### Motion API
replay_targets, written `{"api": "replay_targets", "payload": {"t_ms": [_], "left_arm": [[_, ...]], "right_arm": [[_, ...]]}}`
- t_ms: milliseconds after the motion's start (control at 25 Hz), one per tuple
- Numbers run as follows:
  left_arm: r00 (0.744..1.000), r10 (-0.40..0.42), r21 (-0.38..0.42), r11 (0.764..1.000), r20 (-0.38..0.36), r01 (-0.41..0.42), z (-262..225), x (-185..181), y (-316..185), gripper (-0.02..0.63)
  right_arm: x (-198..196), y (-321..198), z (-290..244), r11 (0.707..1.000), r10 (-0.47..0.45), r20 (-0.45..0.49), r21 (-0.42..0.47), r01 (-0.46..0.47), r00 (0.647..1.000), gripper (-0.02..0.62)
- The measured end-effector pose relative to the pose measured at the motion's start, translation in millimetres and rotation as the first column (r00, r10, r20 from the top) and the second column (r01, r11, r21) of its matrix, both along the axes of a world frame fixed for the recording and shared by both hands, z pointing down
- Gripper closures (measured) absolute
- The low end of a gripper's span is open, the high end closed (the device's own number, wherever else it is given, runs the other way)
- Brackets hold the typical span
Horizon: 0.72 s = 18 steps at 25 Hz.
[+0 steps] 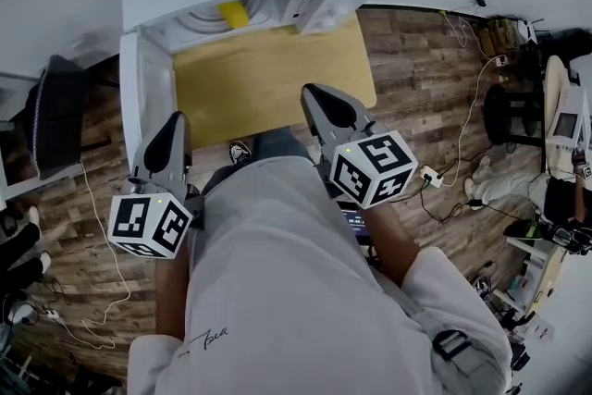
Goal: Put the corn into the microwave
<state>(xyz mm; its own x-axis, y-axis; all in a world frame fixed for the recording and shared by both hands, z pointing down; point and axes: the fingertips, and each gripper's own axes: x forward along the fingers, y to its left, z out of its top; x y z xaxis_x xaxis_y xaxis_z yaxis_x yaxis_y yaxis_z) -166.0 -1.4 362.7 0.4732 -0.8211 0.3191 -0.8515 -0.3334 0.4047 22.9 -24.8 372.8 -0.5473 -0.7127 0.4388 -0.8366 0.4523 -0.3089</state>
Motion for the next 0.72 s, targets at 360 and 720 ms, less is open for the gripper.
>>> {"api": "replay_targets", "payload": {"t_ms": [360,720], "left_arm": [[1.000,-0.012,-0.006,1.000,-0.004,0.012,1,-5,-7,0.617],[0.999,-0.033,-0.035,0.999,-0.009,0.033,5,-11,-11,0.618]], "right_arm": [[2,-5,-12,1.000,-0.007,-0.005,0.019,0.007,1.000,0.584],[-3,-10,-10,1.000,-0.015,-0.033,0.011,0.015,0.999,0.584]]}}
